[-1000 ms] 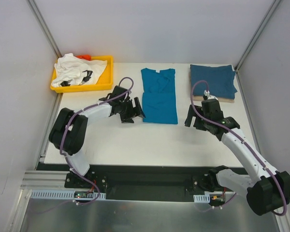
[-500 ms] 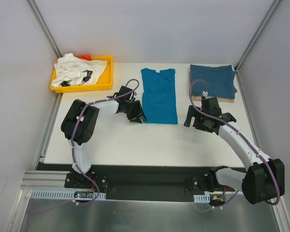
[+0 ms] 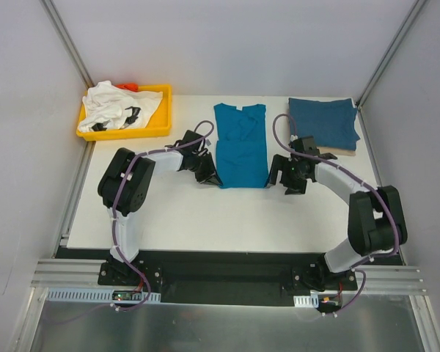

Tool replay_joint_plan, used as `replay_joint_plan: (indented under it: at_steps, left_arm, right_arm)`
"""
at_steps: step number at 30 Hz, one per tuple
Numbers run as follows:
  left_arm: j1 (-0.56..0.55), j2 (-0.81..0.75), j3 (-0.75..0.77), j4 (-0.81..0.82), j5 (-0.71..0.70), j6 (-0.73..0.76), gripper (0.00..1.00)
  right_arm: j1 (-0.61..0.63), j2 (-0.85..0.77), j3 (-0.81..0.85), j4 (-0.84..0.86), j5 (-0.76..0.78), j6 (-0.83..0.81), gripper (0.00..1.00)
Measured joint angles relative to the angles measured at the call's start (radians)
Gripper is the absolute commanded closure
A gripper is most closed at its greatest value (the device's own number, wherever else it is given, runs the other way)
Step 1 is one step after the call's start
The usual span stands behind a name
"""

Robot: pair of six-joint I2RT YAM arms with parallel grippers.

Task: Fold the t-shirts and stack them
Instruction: Grab one side of the 2/3 rectangular tshirt with both arms

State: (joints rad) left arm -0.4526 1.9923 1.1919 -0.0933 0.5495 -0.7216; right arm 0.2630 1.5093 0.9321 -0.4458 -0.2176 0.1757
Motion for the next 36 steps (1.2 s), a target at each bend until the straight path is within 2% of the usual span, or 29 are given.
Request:
replay_joint_plan:
  at_steps: [2,6,8,9,10,22,23,29,36]
  left_arm:
    - [0.0,0.0,0.0,0.0,0.0,0.0,1.0]
    - [0.0,0.0,0.0,0.0,0.0,0.0,1.0]
    - [0.0,0.0,-0.002,0.002,0.0,0.0,1.0]
    - [0.0,0.0,-0.003,0.003,0.001,0.0,1.0]
    - [0.0,0.0,-0.004,0.004,0.001,0.0,1.0]
    - [0.0,-0.029,-0.053,0.029,0.008,0.001,1.0]
    - [0.0,-0.031,-0.055,0.031,0.007,0.001,1.0]
    - [0.0,-0.043,-0.075,0.038,0.007,0.001,1.0]
    - [0.0,-0.095,-0.138,0.05,-0.002,0.0,1.0]
  right_arm:
    - [0.0,0.063,0.027,0.03,-0.039,0.007,0.22]
    - [0.0,0.155,0.047,0.08,-0.106,0.025,0.46]
    - [0.0,0.196,0.052,0.098,-0.137,0.036,0.52]
    - [0.0,0.208,0.052,0.103,-0.147,0.037,0.6]
    - [-0.001,0.22,0.053,0.108,-0.163,0.043,0.62]
    - [-0.009,0.254,0.056,0.154,-0.198,0.059,0.63]
    - [-0.011,0.256,0.058,0.156,-0.199,0.061,0.72]
    - [-0.018,0.277,0.063,0.168,-0.205,0.059,0.99]
    - [-0.019,0.231,-0.012,0.189,-0.277,0.048,0.99]
